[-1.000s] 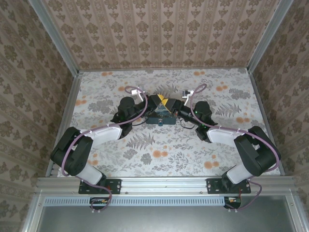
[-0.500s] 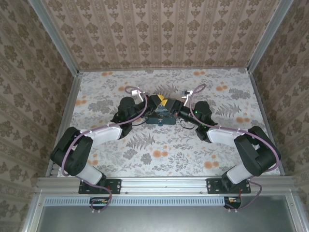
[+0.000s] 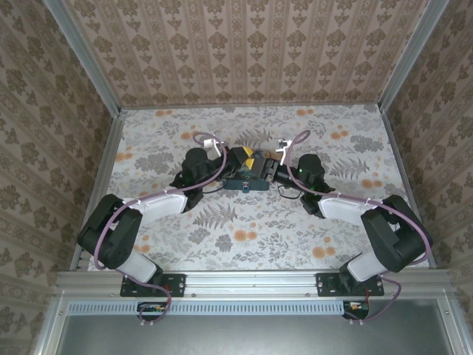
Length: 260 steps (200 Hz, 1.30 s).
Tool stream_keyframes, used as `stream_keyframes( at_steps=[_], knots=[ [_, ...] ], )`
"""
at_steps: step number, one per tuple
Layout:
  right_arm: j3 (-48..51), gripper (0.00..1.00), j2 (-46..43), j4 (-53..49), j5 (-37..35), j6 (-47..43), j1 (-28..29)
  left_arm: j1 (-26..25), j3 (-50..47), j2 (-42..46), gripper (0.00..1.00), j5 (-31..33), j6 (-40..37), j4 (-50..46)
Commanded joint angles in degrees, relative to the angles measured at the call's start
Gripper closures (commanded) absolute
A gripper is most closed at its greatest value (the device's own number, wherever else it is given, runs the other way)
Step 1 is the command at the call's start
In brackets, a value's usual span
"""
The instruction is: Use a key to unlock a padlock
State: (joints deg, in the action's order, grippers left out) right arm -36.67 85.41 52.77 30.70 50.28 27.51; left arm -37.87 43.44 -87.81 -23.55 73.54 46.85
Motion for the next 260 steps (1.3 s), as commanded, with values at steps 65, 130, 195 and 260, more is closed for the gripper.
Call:
stream_keyframes(
  at_steps=[65, 130, 195, 260],
  knots=[
    [-1.2, 0.54, -1.1, -2.1, 1.4, -5.0, -1.2, -1.4, 2.9, -0.2, 1.0, -1.5, -0.6, -1.8],
    [-1.7, 0.87, -0.4, 0.6, 2.2, -2.4, -1.2, -1.9, 3.1, -0.5, 1.0, -1.4, -0.8, -2.6],
    [-0.5, 1.0, -1.5, 1.7, 2.5, 0.0, -1.5, -1.8, 4.0, 0.6, 0.98, -1.2, -3.5, -6.0],
    [0.7, 1.0, -2.0, 1.5, 2.7, 0.5, -1.6, -0.1, 3.8, 2.1, 0.89, -0.9, -4.6, -8.4]
  ],
)
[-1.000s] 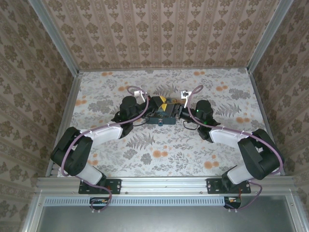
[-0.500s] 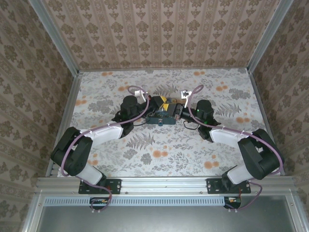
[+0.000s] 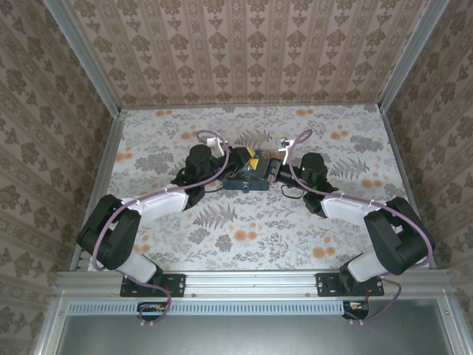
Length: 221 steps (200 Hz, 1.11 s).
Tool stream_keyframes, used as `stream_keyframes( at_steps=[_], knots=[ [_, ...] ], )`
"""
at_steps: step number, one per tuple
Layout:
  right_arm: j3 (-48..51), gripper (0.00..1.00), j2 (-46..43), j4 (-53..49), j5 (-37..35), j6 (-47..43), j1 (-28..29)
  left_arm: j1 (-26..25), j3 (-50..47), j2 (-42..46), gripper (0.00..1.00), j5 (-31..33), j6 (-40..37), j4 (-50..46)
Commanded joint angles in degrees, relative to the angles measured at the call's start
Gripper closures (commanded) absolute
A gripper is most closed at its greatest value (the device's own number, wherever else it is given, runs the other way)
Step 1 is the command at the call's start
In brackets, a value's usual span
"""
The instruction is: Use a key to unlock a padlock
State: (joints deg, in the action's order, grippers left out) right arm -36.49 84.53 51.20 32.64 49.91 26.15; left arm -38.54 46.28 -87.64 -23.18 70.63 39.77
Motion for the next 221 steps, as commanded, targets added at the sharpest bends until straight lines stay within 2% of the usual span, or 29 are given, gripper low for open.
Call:
stream_keyframes(
  at_steps=[1, 23, 43, 52, 91, 119, 144, 154, 166, 183, 207, 221],
  knots=[
    [0.5, 1.0, -1.2, 3.1, 0.7, 0.9, -0.2, 0.6, 1.0, 1.9, 0.89, -1.3, -1.7, -1.3],
    [0.5, 1.0, -1.0, 3.2, 1.2, 1.0, -0.2, 0.9, 0.7, 1.9, 0.82, -1.3, -1.6, -1.2],
    [0.6, 1.0, -0.9, 3.2, 1.5, 1.1, -0.2, 1.0, 0.9, 1.8, 0.81, -1.3, -1.7, -1.1],
    [0.7, 1.0, -0.8, 3.3, 1.5, 1.1, -0.2, 1.0, 1.0, 1.6, 0.82, -1.4, -1.7, -1.1],
    [1.0, 1.0, -0.8, 2.8, 0.9, 1.0, -0.3, 1.0, 0.7, 1.2, 1.0, -1.5, -1.4, -0.7],
    [1.2, 1.0, -2.0, -4.4, -1.8, 0.7, -1.1, 1.8, -0.6, 2.2, 1.0, -0.8, -1.8, -1.3],
    [1.1, 0.68, -4.4, -17.8, -3.9, -2.4, -1.3, 3.1, -2.7, 4.7, 1.0, -0.3, -3.1, -3.7],
    [0.9, 0.57, -5.3, -24.2, -4.5, -4.4, -1.2, 3.7, -3.5, 6.1, 0.93, -0.1, -4.3, -5.8],
    [0.5, 0.52, -7.4, -31.9, -5.6, -7.7, -0.9, 4.3, -4.3, 8.0, 0.85, 0.5, -6.1, -9.6],
    [-0.1, 0.48, -8.5, -41.8, -8.1, -12.2, -0.1, 5.2, -5.7, 10.6, 0.7, 1.3, -8.4, -13.7],
    [-1.3, 0.45, -7.2, -50.5, -12.1, -16.7, 2.0, 6.9, -7.5, 13.2, 0.4, 1.8, -9.8, -17.8],
    [-2.7, 0.44, -5.3, -53.6, -14.2, -18.2, 3.6, 8.0, -8.6, 14.1, 0.3, 1.7, -10.1, -19.2]
  ],
)
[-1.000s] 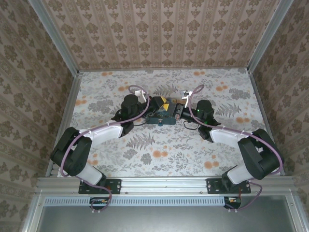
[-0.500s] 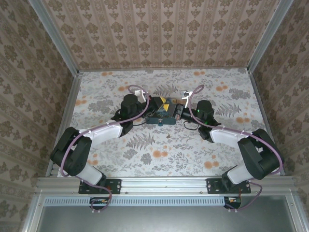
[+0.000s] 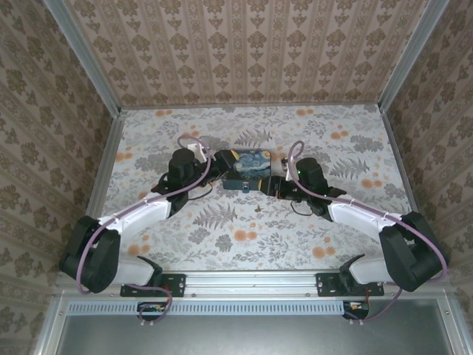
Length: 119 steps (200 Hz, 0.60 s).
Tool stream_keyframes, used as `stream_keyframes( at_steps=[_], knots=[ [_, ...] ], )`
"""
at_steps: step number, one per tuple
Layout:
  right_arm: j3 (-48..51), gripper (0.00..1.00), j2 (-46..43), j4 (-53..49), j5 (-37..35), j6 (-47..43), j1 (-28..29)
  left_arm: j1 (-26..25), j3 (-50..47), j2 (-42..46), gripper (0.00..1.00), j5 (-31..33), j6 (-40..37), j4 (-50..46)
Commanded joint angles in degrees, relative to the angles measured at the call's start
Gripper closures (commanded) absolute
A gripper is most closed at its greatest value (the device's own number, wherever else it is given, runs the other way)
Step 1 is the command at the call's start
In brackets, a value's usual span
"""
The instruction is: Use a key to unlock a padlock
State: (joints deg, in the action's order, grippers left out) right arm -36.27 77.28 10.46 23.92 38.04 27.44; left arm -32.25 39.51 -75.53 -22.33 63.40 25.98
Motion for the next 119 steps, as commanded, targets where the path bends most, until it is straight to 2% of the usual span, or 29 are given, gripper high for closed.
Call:
stream_keyframes(
  at_steps=[1, 35, 74, 119],
  knots=[
    [-3.0, 0.44, 2.0, -13.1, -5.6, -6.5, 2.4, 1.7, -1.8, 2.1, 0.29, 0.9, -2.9, -5.5],
    [-6.9, 0.41, 8.8, -16.9, -10.6, -6.0, 6.8, 4.2, -3.0, 4.1, 0.18, 0.8, -3.8, -9.1],
    [-10.3, 0.36, 13.1, -21.3, -17.9, -3.1, 11.3, 5.7, -4.7, 5.5, 0.17, 0.4, -3.7, -9.2],
    [-14.8, 0.37, 17.3, -25.6, -23.6, -3.5, 14.6, 8.8, -6.5, 4.6, 0.16, -1.4, -2.5, -6.0]
  ],
)
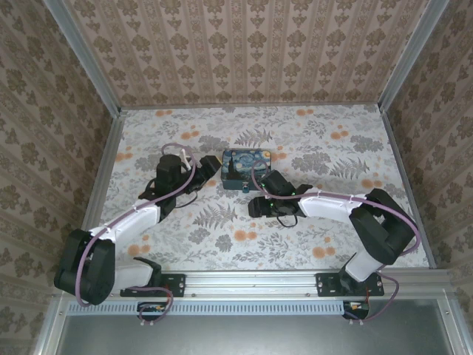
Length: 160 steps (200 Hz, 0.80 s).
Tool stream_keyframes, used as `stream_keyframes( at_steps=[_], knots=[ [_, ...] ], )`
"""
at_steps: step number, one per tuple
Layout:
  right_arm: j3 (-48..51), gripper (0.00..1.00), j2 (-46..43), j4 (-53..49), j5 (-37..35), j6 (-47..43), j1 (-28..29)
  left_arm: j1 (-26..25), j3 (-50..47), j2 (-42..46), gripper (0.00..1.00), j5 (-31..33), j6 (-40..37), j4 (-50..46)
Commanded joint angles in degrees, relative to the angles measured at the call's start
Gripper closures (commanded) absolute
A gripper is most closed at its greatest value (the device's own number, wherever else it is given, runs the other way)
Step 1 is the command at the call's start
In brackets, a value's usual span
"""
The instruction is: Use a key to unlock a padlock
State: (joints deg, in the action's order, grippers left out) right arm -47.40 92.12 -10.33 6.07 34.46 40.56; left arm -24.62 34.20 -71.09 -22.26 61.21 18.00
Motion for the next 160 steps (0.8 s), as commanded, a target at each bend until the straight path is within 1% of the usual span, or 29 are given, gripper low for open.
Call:
stream_keyframes(
  at_steps=[1, 63, 107, 131, 160],
  knots=[
    [-3.8, 0.37, 2.5, -5.0, -5.9, 0.1, 1.5, 1.2, -1.2, 0.1, 0.16, -1.5, -0.3, 2.0],
    [-10.2, 0.39, 10.1, -9.2, -10.1, -0.8, 3.8, 2.5, -2.9, -0.7, 0.16, -3.0, 0.9, 5.2],
    [-14.6, 0.47, 14.2, -13.8, -14.5, -2.3, 7.1, 3.6, -3.9, -1.1, 0.16, -4.3, 1.7, 7.3],
    [-15.7, 0.55, 15.2, -15.6, -16.3, -2.7, 8.7, 4.2, -4.4, -1.3, 0.16, -4.8, 2.1, 8.0],
    [-14.4, 0.75, 14.3, -15.0, -16.3, -1.6, 9.2, 4.3, -4.5, -1.3, 0.16, -5.3, 2.3, 8.1]
  ],
)
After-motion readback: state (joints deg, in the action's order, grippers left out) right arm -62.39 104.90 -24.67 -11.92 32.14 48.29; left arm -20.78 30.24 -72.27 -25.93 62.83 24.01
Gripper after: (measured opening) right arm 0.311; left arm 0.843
